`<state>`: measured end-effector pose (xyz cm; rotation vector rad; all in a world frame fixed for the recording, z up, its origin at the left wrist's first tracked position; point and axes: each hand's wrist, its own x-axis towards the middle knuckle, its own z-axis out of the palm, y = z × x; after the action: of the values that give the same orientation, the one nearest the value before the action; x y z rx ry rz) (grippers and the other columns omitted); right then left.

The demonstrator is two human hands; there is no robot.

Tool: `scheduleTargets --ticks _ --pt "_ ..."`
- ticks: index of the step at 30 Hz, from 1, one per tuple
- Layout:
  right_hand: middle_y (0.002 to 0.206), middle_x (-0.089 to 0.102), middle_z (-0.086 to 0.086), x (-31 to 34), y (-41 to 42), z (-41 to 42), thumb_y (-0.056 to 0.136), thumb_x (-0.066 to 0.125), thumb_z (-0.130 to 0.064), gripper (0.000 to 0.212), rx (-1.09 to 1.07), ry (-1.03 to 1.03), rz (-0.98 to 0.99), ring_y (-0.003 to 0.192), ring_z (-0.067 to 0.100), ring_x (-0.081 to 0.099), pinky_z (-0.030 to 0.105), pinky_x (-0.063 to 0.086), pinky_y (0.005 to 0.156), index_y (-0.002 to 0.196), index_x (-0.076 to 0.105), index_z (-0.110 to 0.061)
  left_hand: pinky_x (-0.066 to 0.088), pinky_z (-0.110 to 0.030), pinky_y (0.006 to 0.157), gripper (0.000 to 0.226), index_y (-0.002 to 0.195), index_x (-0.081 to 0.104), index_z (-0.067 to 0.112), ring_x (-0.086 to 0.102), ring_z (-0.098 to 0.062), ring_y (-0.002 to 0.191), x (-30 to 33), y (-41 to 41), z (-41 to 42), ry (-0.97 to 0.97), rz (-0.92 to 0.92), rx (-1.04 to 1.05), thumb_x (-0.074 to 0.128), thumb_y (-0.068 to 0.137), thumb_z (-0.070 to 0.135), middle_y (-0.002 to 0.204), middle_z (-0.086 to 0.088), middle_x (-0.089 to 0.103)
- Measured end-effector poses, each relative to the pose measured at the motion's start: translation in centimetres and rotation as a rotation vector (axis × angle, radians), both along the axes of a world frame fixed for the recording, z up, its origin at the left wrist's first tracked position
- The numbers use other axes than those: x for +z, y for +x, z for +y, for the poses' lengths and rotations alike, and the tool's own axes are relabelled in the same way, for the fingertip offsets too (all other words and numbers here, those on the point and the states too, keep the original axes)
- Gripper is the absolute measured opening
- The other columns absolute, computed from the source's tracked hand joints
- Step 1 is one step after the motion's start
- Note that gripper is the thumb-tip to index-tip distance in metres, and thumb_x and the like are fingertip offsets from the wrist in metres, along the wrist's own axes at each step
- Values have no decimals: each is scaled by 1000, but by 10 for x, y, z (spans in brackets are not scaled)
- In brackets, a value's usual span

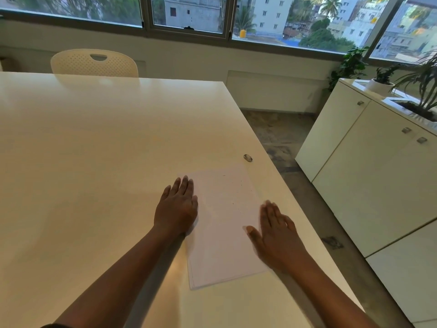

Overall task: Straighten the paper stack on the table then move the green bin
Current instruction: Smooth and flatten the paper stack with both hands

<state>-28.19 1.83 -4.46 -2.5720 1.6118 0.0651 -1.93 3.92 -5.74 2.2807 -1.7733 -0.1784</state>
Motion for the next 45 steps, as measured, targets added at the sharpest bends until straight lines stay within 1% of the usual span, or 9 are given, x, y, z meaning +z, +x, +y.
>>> scheduleTargets --ticks 3,8,12,18,25,31,35,38,45 --pt "162 -7 7 4 26 4 96 8 -60 75 90 -32 -64 149 18 -8 35 0 119 153 -4 -13 0 -31 122 53 157 10 13 -1 -12 152 6 2 0 -20 100 14 18 107 29 166 -2 4" --pt "162 -3 4 10 92 0 98 7 -54 66 337 -4 -168 149 17 -7 36 0 117 153 2 -18 7 -42 124 56 156 6 6 0 -23 153 7 14 13 -20 -151 -10 17 106 29 165 -11 5" --pt "162 -2 1 4 119 -4 97 3 -57 65 511 42 -134 148 13 -9 39 4 121 153 3 -23 9 -41 124 58 156 2 8 -1 -22 153 2 14 18 26 -126 -20 18 106 32 165 -9 2" --pt "161 -9 7 -6 105 -14 92 0 -65 80 254 16 -52 148 20 -11 40 0 121 152 -6 -13 9 -40 124 56 157 6 9 2 -19 153 -3 13 14 2 -109 9 14 105 30 165 -7 6" --pt "162 -3 1 -10 121 -3 93 -1 -64 73 428 35 -133 147 13 -11 35 -1 118 153 0 -22 6 -37 124 56 157 4 12 -1 -17 153 -6 16 13 -18 -77 6 14 106 32 166 -4 4" --pt "161 -9 6 -8 58 -47 95 4 -63 77 131 28 -47 148 18 -10 37 -1 118 152 -8 -13 4 -36 123 55 157 8 13 1 -15 153 -7 16 11 -21 -56 26 16 106 31 166 -2 6" --pt "162 -3 10 -1 37 -65 96 7 -59 76 -15 -17 -35 149 21 -5 41 4 120 152 -1 -8 0 -33 122 54 157 7 13 0 -14 152 0 15 8 -41 -4 36 16 106 29 166 -3 4" --pt "162 -1 7 5 59 -68 97 7 -57 72 68 -19 -127 149 18 -3 38 3 118 153 3 -12 -3 -32 121 56 156 7 10 -2 -16 152 11 10 -6 -86 26 -20 19 106 31 165 -5 4" --pt "163 4 2 13 137 -81 99 5 -54 65 329 112 -233 149 12 0 38 6 119 153 12 -18 0 -37 124 56 157 5 11 -4 -21 153 8 -11 -30 31 -69 -104 18 106 29 166 -9 2"
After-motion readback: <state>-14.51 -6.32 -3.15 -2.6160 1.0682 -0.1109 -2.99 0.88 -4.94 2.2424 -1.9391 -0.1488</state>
